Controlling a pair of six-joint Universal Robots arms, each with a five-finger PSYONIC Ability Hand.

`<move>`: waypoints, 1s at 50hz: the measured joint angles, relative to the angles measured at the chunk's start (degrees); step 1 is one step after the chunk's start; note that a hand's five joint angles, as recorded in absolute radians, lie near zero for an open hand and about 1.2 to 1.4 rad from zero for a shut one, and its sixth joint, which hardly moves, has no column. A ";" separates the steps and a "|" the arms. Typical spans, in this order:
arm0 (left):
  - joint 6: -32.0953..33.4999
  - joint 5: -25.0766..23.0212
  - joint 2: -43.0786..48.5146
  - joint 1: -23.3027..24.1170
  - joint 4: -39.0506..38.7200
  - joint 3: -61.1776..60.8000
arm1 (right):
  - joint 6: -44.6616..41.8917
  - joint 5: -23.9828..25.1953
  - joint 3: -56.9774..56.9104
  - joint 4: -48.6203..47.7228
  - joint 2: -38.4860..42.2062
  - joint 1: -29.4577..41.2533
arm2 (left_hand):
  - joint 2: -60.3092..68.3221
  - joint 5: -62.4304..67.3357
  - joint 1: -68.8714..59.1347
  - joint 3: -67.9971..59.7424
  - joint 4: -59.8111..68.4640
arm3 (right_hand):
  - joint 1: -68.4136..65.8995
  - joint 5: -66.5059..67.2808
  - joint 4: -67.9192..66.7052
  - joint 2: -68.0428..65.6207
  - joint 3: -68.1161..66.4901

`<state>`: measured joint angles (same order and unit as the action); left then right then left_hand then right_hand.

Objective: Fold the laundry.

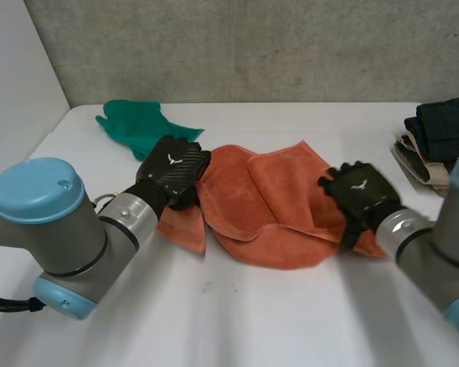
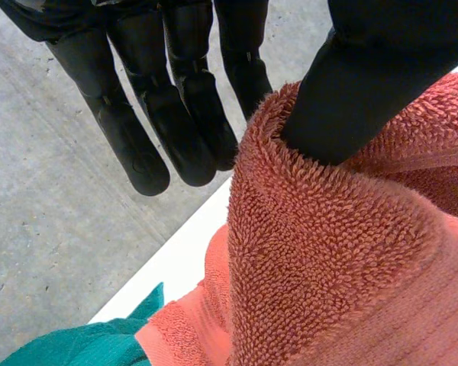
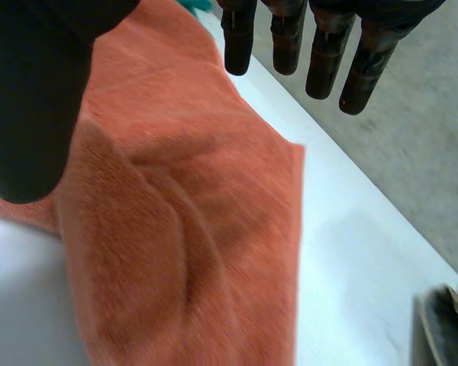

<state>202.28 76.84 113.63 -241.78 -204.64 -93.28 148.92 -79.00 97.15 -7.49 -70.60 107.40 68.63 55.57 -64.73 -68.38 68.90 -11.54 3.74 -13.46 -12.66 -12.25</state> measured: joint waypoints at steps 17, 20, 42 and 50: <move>-0.91 0.37 -5.72 0.00 0.83 -0.42 | 11.70 11.18 -7.39 19.81 -0.68 -16.51 | 0.00 0.00 0.00 0.00 0.00 | 0.00 0.01 0.00 0.00 0.00; -0.82 0.39 -5.72 0.01 0.86 -0.46 | 11.67 11.60 -5.63 18.39 0.52 -16.78 | 0.00 0.00 0.00 0.00 0.00 | 0.00 0.00 0.00 0.00 0.00; -0.87 0.59 -4.42 -1.84 2.09 -2.22 | 11.02 8.44 -3.80 3.50 11.38 -12.48 | -2.04 0.00 0.00 1.79 -2.49 | -43.12 51.55 -53.23 -54.09 -54.16; -0.63 2.22 -5.15 -2.76 5.72 -6.15 | 5.53 6.41 -1.73 1.84 0.61 -12.93 | -0.34 0.00 0.00 0.20 -0.36 | -43.52 52.53 -54.59 -54.64 -55.14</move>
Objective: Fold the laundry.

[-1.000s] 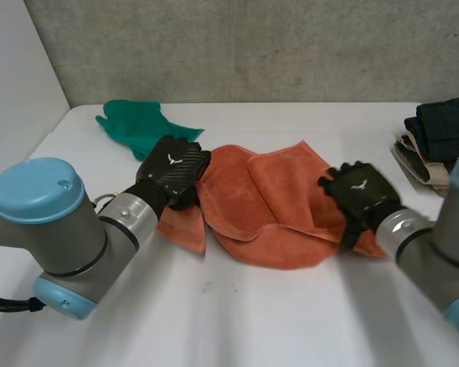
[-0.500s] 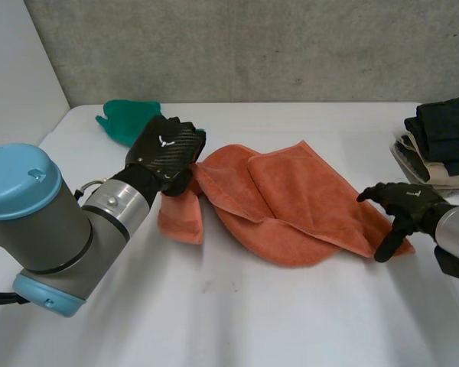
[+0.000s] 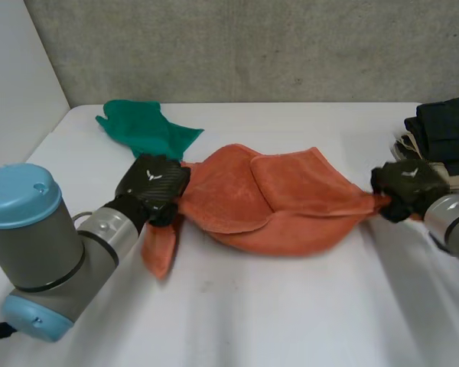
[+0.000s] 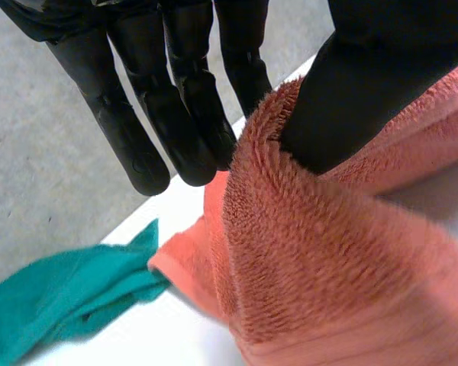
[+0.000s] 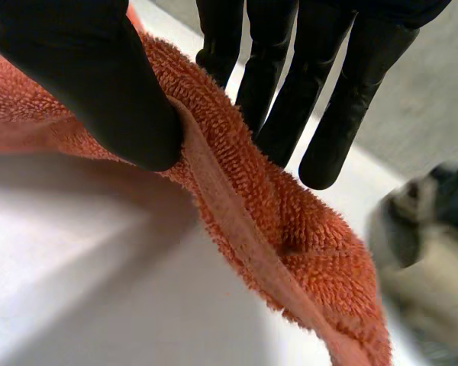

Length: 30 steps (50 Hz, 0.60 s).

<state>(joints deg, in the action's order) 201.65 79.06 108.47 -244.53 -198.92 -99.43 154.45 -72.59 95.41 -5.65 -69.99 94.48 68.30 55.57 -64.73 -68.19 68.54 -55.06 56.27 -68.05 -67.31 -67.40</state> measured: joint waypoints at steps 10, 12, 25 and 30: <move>0.33 2.45 -15.51 -1.74 11.59 -0.35 | -23.34 -1.26 -0.52 13.85 -20.00 -1.89 | 0.30 0.00 0.00 -0.22 0.33 | 0.00 0.00 -0.02 0.00 0.00; 0.37 2.45 -17.22 -1.81 13.06 -0.09 | -24.94 -1.34 -0.94 15.44 -21.45 -1.98 | 0.30 0.00 0.00 -0.22 0.33 | 0.00 -0.01 -0.02 0.00 -0.10; 7.39 2.52 -10.78 -2.13 24.43 5.80 | -34.26 -2.86 -7.81 27.73 -14.75 2.57 | 0.31 0.00 0.00 -0.22 0.34 | -0.01 0.00 -0.03 0.00 -0.38; 14.29 3.39 2.71 -2.24 22.69 15.46 | -35.10 -7.77 -17.11 25.53 -1.09 6.75 | 0.33 0.00 0.00 -0.23 0.34 | -0.01 0.00 -0.03 0.00 -0.38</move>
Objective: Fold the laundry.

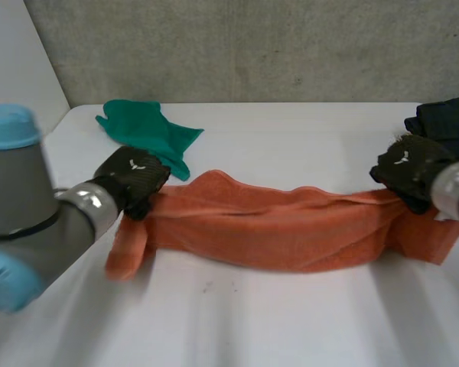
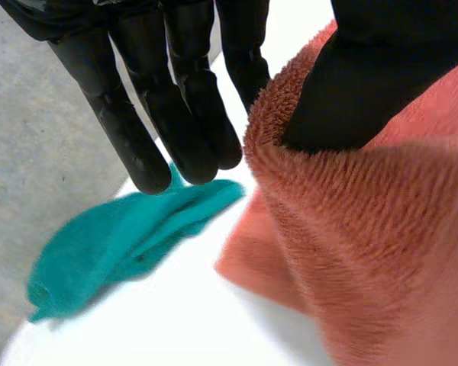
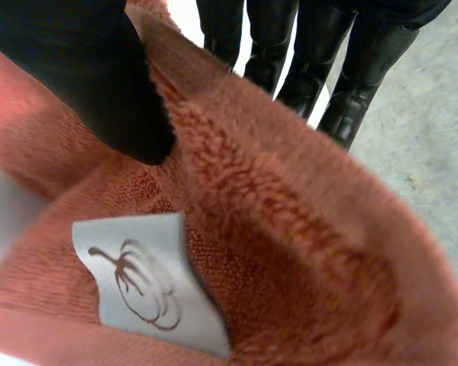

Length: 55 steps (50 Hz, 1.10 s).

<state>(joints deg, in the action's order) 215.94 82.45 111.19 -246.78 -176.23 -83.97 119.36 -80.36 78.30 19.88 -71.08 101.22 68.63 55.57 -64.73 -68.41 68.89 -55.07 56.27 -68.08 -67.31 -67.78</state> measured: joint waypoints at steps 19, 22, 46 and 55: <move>0.52 3.22 13.00 -1.25 -37.25 32.38 | 3.96 -5.86 -22.97 -51.67 11.36 4.29 | 0.02 1.05 0.00 0.00 0.02 | 0.00 0.80 -0.01 0.00 0.00; -2.27 3.01 11.16 -1.36 -38.21 30.09 | 4.68 -5.83 -21.19 -53.62 10.46 4.90 | 0.02 1.14 0.00 0.00 0.02 | 0.00 0.89 0.00 0.00 0.00; -5.48 -2.31 12.02 -3.91 -36.82 -9.64 | 23.71 -5.28 6.40 -32.78 12.64 6.06 | -5.31 -1.98 2.06 5.15 -5.67 | 0.00 0.93 -0.02 0.00 0.00; -5.05 -2.12 11.10 -5.86 -36.14 -14.03 | 25.15 -5.11 10.92 -32.00 12.07 5.96 | -29.30 -25.80 25.10 28.82 -29.22 | -0.45 0.94 -0.02 -0.01 0.00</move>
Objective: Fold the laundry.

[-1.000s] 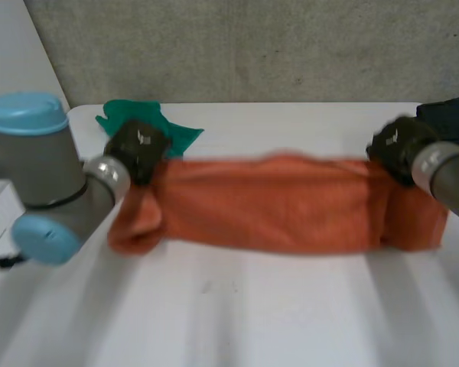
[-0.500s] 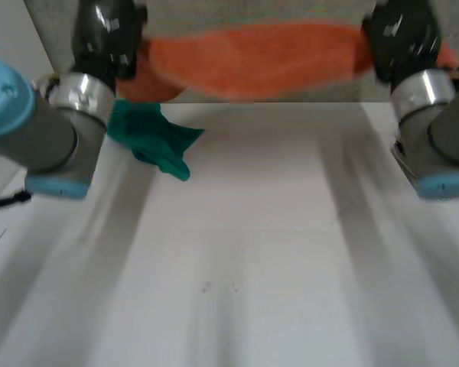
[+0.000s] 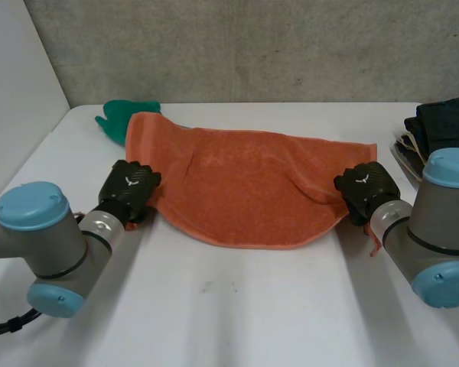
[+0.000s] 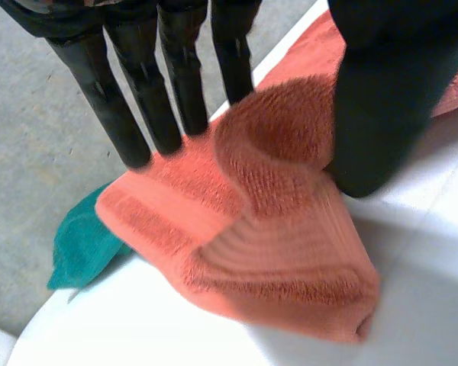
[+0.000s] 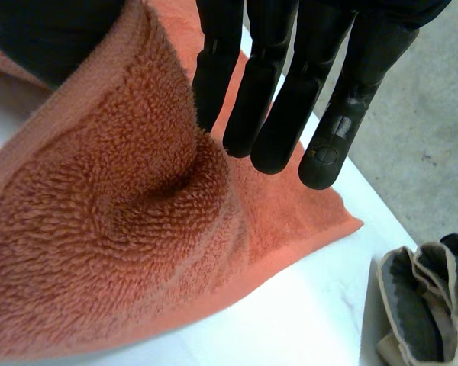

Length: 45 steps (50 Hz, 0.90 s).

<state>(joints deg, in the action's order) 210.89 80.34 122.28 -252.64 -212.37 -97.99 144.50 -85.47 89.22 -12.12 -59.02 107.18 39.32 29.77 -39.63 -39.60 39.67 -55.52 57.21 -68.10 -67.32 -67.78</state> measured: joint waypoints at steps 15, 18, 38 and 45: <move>-5.18 3.29 -4.39 -2.40 1.07 -5.02 | 2.74 1.54 3.84 -0.06 -2.83 -4.98 | -18.69 -19.92 17.00 18.84 -19.31 | 0.00 0.00 0.00 0.00 0.00; -7.72 3.98 -3.96 -2.45 1.04 -4.30 | 3.13 1.89 3.84 -0.03 -2.82 -5.16 | -18.69 -19.92 17.00 18.84 -19.31 | 0.00 0.00 0.00 0.00 0.00; -18.11 4.25 2.31 -1.58 5.46 4.44 | 3.07 1.89 3.86 -0.03 -2.76 -5.05 | -9.48 -10.15 9.31 10.25 -10.26 | 0.00 -0.01 0.00 0.00 0.00; -17.37 5.90 4.59 -2.00 7.27 7.32 | 2.34 1.86 3.78 0.08 -2.88 -5.13 | 28.18 25.87 -24.83 -27.30 27.78 | 0.05 -0.01 0.00 0.00 0.00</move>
<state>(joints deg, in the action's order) 193.52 86.24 126.88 -254.63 -205.11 -90.68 146.85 -83.61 93.00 -12.03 -61.90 102.06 67.50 55.65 -64.45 -66.90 67.44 -55.47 57.20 -68.10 -67.32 -67.78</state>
